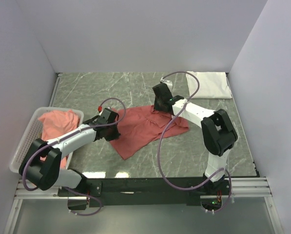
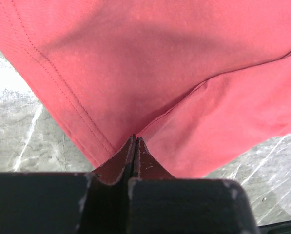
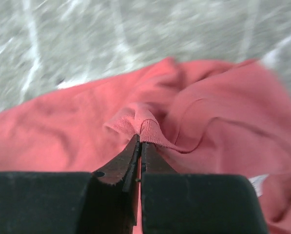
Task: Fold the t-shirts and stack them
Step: Flatten the tshirt out
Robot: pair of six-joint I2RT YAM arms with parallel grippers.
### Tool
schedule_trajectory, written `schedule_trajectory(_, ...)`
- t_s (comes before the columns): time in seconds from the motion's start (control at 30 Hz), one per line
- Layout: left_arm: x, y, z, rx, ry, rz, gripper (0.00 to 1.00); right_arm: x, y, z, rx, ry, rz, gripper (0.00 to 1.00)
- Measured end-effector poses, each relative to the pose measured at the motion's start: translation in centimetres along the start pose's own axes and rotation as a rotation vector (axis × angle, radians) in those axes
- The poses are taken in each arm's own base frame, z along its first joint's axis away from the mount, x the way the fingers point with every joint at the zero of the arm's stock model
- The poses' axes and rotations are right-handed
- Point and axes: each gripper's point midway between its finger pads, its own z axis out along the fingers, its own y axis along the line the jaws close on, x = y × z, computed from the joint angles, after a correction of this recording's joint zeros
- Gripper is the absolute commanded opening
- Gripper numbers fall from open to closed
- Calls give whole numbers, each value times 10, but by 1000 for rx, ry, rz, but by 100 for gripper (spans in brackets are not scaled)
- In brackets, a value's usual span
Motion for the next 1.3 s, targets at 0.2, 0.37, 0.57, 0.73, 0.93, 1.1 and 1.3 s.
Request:
schedule_trajectory(0.2,0,1,-7,3,-2,-1,1,-41,-68,10,111,-26,90,0)
schedule_trajectory(0.37,-4,-1,-18,18,-26,-7,1,-83,-122,9,185,-74,181,0)
schedule_trajectory(0.57,-13,0,-33,38,-63,-31,1,-89,-143,9,187,-60,222,22)
schedule_trajectory(0.73,-18,1,-38,45,-78,-43,1,-78,-139,1,161,-37,217,52)
schedule_trajectory(0.93,-15,3,-37,43,-70,-43,1,-47,-112,-38,111,-38,151,55)
schedule_trajectory(1.1,-15,3,-37,44,-69,-43,1,-4,-67,-59,10,-16,62,55)
schedule_trajectory(1.3,-14,2,-37,50,-63,-43,1,45,-75,-46,44,85,32,56)
